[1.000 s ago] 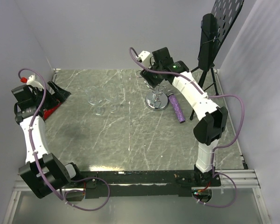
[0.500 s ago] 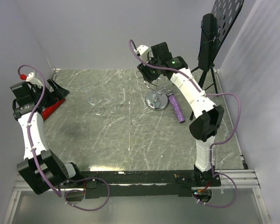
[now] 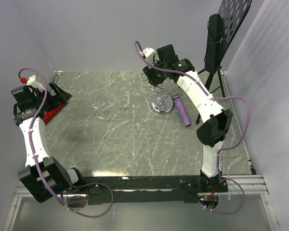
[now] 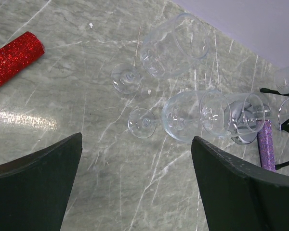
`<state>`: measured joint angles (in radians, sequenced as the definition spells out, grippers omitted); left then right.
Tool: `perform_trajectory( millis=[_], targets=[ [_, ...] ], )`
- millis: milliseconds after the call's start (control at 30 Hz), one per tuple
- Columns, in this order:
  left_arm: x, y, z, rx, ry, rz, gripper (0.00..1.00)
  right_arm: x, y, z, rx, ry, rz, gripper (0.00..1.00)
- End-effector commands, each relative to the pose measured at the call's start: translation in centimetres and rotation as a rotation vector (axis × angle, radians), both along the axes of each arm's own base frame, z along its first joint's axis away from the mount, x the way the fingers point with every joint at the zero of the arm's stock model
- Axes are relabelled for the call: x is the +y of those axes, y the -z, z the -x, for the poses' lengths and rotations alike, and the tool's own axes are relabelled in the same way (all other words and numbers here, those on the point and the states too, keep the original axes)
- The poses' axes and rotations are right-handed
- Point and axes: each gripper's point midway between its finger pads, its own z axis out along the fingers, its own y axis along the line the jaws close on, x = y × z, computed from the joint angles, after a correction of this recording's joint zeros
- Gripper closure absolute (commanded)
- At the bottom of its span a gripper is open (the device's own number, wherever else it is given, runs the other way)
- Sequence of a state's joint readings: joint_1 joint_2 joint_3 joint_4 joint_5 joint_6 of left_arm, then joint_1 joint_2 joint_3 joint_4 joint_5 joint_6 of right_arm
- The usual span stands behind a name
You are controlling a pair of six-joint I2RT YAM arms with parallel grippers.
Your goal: Take the wine glass off the wine glass rack
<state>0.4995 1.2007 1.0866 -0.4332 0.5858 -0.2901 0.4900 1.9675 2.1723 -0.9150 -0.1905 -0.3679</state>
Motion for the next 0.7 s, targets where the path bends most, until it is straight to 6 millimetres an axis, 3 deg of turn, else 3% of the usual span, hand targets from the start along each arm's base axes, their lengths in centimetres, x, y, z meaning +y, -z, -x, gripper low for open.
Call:
perform_trajectory(
  millis=[0, 133, 200, 433, 667],
  targets=[
    [-0.2, -1.4, 0.1, -0.050, 0.004, -0.030, 0.02, -0.2, -0.8, -0.4, -0.014, 0.006, -0.007, 0.57],
    [-0.2, -1.8, 0.1, -0.060, 0.006, -0.040, 0.02, 0.2, -0.7, -0.1, 0.004, -0.027, -0.009, 0.79],
    [-0.2, -2.0, 0.1, -0.065, 0.005, -0.041, 0.02, 0.1, -0.9, 0.3, -0.005, -0.044, -0.008, 0.85],
    [-0.2, -2.6, -0.3, -0.078, 0.020, -0.039, 0.02, -0.5, -1.1, 1.7, -0.013, -0.113, 0.028, 0.98],
    [-0.5, -3.3, -1.0, -0.100, 0.053, -0.034, 0.02, -0.7, -2.1, 4.4, -0.053, -0.274, 0.019, 1.00]
  ],
)
